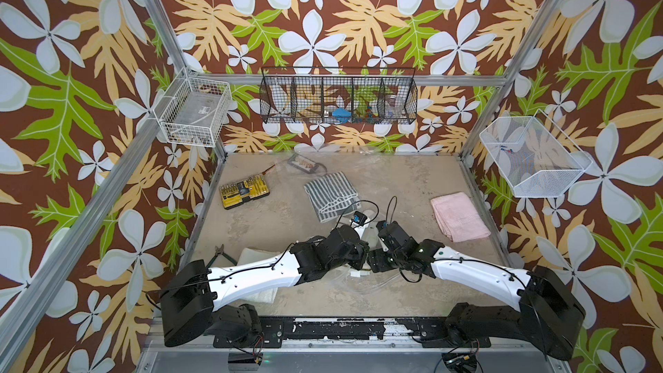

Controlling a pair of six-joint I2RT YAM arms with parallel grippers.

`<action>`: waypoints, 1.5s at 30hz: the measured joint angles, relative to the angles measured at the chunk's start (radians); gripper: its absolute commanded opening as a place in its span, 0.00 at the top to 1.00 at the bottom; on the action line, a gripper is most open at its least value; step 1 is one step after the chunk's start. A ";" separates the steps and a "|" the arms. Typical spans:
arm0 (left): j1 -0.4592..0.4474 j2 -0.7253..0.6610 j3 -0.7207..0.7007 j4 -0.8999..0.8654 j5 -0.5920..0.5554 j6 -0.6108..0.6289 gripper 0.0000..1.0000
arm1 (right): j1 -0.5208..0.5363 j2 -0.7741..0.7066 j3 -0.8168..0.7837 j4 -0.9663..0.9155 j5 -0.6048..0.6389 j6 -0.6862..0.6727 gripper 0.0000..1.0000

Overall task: Place the folded towel into the vacuum bag
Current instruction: Place the towel in the vacuum bag.

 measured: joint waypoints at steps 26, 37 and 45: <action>0.000 -0.017 -0.014 0.023 0.055 -0.021 1.00 | 0.034 0.040 -0.259 0.571 -0.099 0.782 0.48; 0.000 -0.049 -0.040 0.031 0.056 0.024 1.00 | -0.041 0.185 -0.195 0.661 -0.214 0.568 0.96; 0.000 -0.050 -0.059 0.037 0.052 0.055 1.00 | 0.017 0.217 0.004 0.334 -0.365 0.080 0.99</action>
